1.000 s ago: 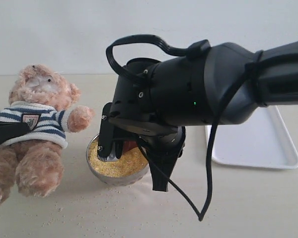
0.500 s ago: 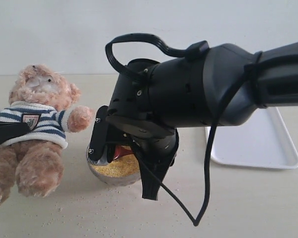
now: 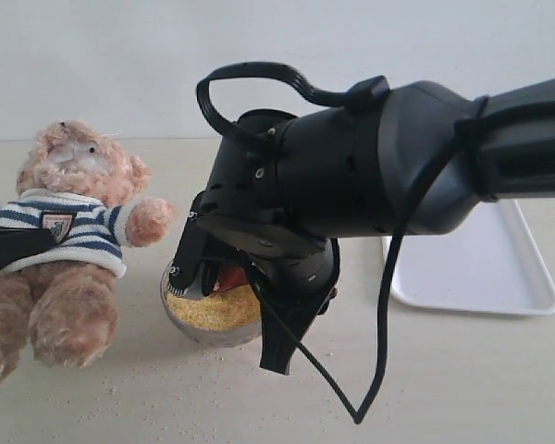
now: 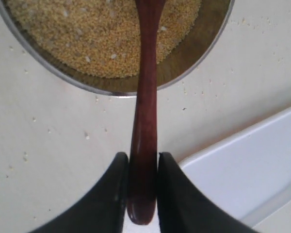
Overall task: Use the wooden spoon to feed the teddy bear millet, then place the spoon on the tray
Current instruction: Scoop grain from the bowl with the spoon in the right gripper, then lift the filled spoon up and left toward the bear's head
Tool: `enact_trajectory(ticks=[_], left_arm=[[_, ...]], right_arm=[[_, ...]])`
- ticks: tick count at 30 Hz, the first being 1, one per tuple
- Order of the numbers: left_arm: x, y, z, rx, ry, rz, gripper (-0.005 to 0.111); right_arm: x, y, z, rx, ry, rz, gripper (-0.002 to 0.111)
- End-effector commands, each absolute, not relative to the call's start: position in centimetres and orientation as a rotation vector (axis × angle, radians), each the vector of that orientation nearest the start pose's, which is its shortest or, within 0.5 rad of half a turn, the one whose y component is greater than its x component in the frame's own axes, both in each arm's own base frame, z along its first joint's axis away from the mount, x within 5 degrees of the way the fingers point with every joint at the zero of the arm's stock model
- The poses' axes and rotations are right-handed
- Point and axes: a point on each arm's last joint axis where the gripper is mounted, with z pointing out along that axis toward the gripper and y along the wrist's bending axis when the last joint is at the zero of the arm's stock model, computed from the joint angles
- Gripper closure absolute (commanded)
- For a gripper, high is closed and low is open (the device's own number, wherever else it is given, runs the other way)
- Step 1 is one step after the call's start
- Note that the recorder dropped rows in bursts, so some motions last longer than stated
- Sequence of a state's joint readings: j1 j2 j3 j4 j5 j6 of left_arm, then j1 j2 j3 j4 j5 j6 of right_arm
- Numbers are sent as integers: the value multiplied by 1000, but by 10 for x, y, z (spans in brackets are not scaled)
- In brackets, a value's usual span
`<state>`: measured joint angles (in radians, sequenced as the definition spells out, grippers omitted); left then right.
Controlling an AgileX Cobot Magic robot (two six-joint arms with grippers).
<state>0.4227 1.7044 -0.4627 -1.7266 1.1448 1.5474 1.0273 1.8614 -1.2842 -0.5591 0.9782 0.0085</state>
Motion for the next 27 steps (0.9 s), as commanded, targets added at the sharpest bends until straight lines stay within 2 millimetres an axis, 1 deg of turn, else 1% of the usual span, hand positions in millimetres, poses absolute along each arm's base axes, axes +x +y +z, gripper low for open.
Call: enact_trajectory(ticks=[1,5,9,12,15,18,19,22,23,25,27], left_arm=[[239,17,152,-359,2072,-1316,102],[239,17,152,-358,2070,-1318,102],[238,17,152,-357,2069,-1320,102],[238,17,152,-300,2063,-1291,102],[238,17,152,-278,2059,-1281,102],[238,16,153,-275,2060,-1283,102],[239,15,153,-270,2062,-1286,102],[239,9,153,-223,2069,-1290,102],[239,7,153,-199,2070,-1285,102],[239,5,153,-173,2070,-1279,102],[239,5,153,-171,2070,-1281,102]], right_arm=[[222,288,214,-1652,2206,-512,108],[222,289,218,-1645,2179,-494,108],[221,289,218,-1643,2195,-486,108],[221,287,220,-1667,2190,-507,108],[219,283,228,-1657,2184,-505,108],[219,278,242,-1625,2174,-483,108],[219,277,245,-1609,2179,-461,108],[219,272,253,-1573,2228,-312,108],[219,271,253,-1579,2257,-244,108],[221,267,252,-1577,2307,-174,108],[225,262,251,-1547,2357,-149,108]])
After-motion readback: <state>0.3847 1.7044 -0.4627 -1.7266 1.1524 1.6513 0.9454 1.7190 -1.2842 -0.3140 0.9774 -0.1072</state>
